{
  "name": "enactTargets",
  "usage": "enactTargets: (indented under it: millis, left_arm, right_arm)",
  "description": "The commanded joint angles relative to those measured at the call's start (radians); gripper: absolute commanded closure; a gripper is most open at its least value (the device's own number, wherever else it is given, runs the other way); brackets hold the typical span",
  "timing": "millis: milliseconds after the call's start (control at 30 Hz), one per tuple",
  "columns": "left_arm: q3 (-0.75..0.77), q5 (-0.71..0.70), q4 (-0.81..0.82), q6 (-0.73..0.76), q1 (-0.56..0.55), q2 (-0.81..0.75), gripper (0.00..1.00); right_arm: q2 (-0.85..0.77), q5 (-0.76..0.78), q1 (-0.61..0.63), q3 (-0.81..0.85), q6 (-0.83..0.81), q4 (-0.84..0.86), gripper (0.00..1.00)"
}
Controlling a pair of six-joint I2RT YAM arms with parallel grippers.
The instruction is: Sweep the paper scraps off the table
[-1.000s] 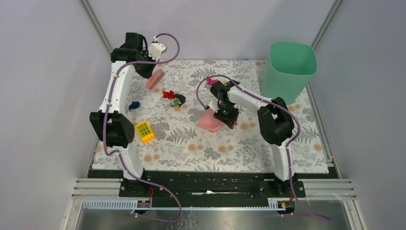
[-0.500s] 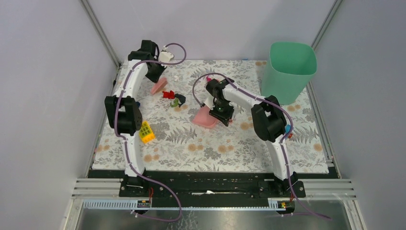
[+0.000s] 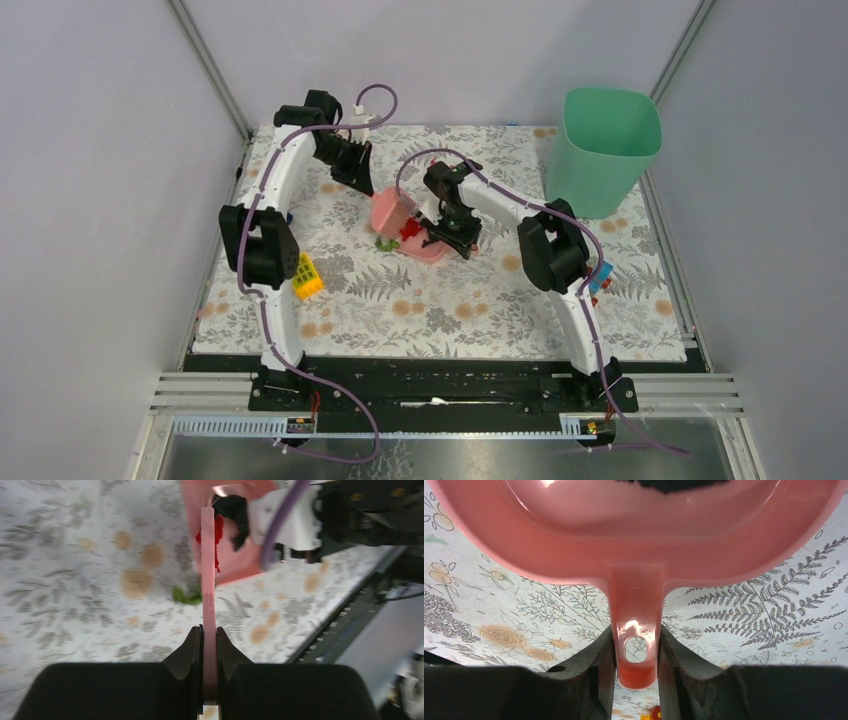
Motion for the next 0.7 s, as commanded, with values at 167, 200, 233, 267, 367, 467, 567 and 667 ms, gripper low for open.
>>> enactTargets:
  millis: [167, 200, 233, 267, 367, 467, 567, 667]
  left_arm:
    - [0.020, 0.175, -0.041, -0.107, 0.004, -0.124, 1.00]
    - [0.027, 0.129, -0.038, -0.110, 0.004, -0.132, 1.00]
    - [0.034, 0.072, -0.033, -0.111, 0.004, -0.143, 1.00]
    - [0.035, -0.005, -0.025, -0.111, 0.004, -0.154, 1.00]
    - [0.020, -0.206, -0.007, -0.068, 0.004, -0.195, 1.00]
    - [-0.046, -0.360, 0.027, -0.010, 0.002, -0.227, 1.00]
    - [-0.119, -0.515, 0.071, 0.028, -0.001, -0.240, 1.00]
    - [-0.170, -0.726, 0.131, 0.088, 0.001, -0.261, 1.00]
  right_arm:
    - [-0.068, -0.050, 0.016, -0.065, -0.002, -0.027, 1.00]
    - [-0.081, -0.049, 0.016, -0.079, -0.003, -0.025, 1.00]
    - [-0.093, -0.046, 0.016, -0.093, -0.006, -0.026, 1.00]
    - [-0.105, -0.040, 0.016, -0.106, -0.009, -0.026, 1.00]
    - [-0.135, -0.026, 0.016, -0.141, -0.016, -0.027, 1.00]
    - [-0.147, -0.024, 0.017, -0.163, -0.018, -0.027, 1.00]
    - [-0.146, -0.028, 0.016, -0.163, -0.015, -0.030, 1.00]
    - [-0.139, -0.030, 0.016, -0.151, -0.013, -0.034, 1.00]
